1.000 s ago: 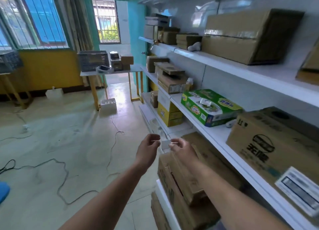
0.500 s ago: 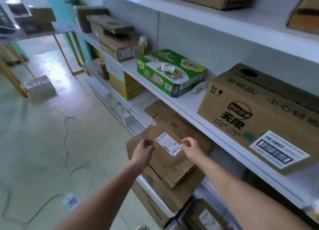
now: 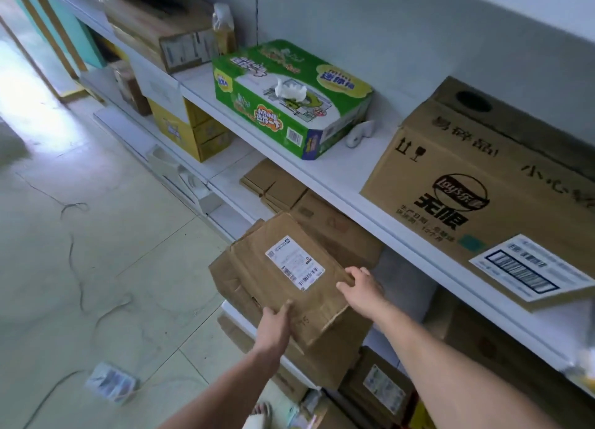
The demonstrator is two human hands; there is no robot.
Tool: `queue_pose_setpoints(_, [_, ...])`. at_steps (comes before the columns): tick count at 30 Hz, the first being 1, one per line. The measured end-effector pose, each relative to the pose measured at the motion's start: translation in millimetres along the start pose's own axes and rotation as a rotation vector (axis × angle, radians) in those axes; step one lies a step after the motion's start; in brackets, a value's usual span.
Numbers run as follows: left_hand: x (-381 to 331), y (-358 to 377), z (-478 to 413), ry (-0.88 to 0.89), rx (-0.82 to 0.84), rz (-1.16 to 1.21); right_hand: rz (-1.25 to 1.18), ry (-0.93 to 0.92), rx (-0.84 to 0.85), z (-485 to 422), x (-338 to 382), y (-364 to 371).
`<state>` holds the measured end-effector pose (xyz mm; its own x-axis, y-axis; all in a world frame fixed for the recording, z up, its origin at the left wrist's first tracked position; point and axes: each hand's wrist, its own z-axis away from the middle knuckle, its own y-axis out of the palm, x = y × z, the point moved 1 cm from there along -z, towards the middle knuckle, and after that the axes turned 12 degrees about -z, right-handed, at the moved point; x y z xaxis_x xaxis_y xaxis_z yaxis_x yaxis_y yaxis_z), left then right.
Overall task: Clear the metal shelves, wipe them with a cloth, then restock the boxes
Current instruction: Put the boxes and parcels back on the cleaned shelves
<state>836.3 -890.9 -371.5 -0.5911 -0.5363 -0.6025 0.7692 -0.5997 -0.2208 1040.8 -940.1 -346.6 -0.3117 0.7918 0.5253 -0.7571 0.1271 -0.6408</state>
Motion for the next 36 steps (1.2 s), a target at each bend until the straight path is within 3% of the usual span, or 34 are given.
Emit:
queue_pose_setpoints(6, [-39, -51, 40, 0.206, -0.184, 0.335, -0.352, -0.247, 0.041, 30, 67, -13])
queue_pose_setpoints(15, [-16, -130, 156, 0.457, -0.653, 0.423, -0.575, -0.555, 0.263, 120, 143, 18])
queue_pose_setpoints(24, [112, -138, 316, 0.413, -1.017, 0.436, -0.505, -0.721, 0.623, 265, 119, 83])
queue_pose_setpoints(31, [275, -98, 445, 0.195, -1.284, 0.677, -0.271, -0.820, 0.876, 409, 77, 174])
queue_pose_setpoints(36, [368, -60, 503, 0.063, -1.366, 0.878, -0.111, -0.913, 0.987, 489, 38, 224])
